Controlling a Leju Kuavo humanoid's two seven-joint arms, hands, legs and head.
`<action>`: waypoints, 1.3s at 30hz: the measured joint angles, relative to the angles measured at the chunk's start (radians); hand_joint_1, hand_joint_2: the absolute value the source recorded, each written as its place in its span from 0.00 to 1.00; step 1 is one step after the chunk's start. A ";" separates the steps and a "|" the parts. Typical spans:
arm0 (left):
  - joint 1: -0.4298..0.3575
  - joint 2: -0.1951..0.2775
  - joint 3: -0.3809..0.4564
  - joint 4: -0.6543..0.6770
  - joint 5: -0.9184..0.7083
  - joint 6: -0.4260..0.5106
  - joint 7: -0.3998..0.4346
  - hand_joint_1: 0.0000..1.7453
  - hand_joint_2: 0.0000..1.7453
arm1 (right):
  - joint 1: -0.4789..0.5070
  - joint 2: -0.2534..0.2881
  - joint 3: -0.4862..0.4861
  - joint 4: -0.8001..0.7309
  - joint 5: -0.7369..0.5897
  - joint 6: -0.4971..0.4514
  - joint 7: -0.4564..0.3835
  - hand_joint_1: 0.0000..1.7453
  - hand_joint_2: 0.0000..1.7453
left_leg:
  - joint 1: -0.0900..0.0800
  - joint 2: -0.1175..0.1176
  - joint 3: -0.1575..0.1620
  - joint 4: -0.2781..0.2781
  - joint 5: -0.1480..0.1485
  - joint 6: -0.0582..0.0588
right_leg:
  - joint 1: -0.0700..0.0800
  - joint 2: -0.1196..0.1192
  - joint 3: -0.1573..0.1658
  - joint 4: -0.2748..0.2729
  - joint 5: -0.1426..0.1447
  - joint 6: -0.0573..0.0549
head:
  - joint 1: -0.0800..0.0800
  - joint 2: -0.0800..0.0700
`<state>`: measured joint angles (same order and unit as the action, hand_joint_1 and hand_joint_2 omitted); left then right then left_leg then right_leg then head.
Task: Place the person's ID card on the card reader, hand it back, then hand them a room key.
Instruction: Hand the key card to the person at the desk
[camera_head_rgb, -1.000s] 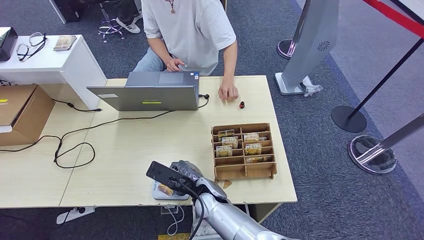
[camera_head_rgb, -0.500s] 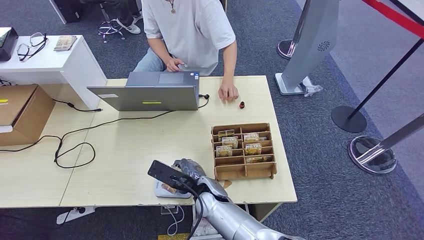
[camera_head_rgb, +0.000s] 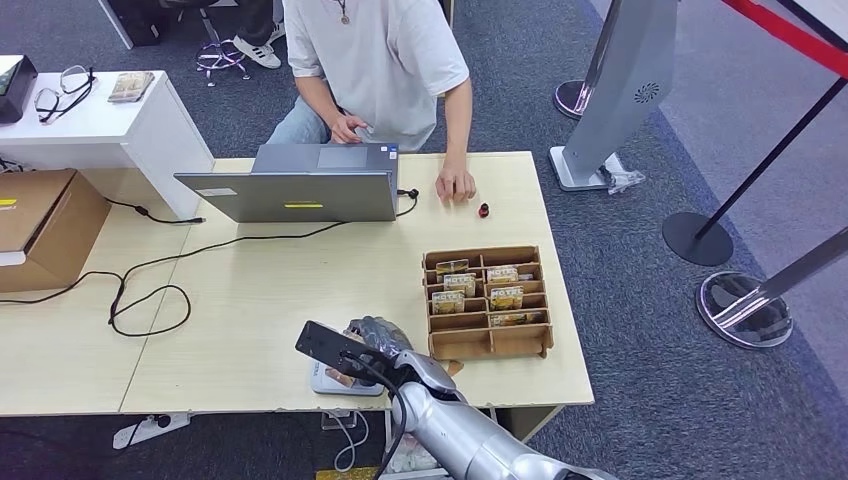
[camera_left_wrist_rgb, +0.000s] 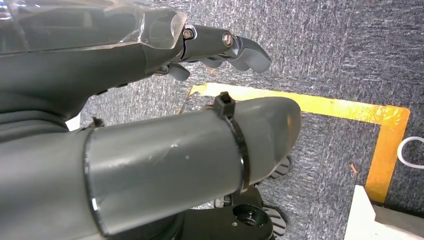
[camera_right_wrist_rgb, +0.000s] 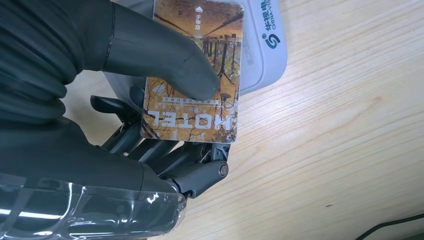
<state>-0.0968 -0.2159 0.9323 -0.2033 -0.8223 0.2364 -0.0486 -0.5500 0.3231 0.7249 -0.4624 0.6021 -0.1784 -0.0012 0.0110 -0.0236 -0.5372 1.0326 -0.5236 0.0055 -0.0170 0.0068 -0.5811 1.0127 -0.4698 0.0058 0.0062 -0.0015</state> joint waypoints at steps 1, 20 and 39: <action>0.000 0.000 0.000 0.000 0.001 0.000 0.000 0.00 0.00 | -0.002 0.000 0.000 0.001 -0.001 0.005 -0.001 1.00 1.00 | 0.000 0.000 0.000 0.000 0.000 0.000 | 0.000 0.000 0.000 0.000 0.000 0.000 | 0.000 0.000; 0.001 0.008 0.000 0.000 0.004 -0.009 -0.004 0.00 0.00 | -0.012 0.001 -0.013 0.016 -0.027 0.040 -0.087 1.00 1.00 | 0.000 0.001 0.001 0.000 0.000 0.000 | 0.000 0.001 0.000 0.000 0.000 0.000 | 0.000 0.000; 0.010 0.009 0.000 0.000 0.024 -0.006 -0.033 0.00 0.00 | 0.016 -0.027 -0.105 -0.196 -0.166 0.118 -0.243 1.00 1.00 | 0.000 0.001 -0.001 0.000 0.000 0.000 | 0.000 0.001 -0.001 0.000 0.000 0.000 | 0.000 0.000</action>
<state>-0.0872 -0.2068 0.9323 -0.2033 -0.7982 0.2304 -0.0814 -0.5338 0.2962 0.6198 -0.6582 0.4363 -0.0602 -0.2441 0.0111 -0.0229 -0.5377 1.0326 -0.5237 0.0054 -0.0169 0.0079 -0.5820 1.0127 -0.4697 0.0056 0.0064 -0.0015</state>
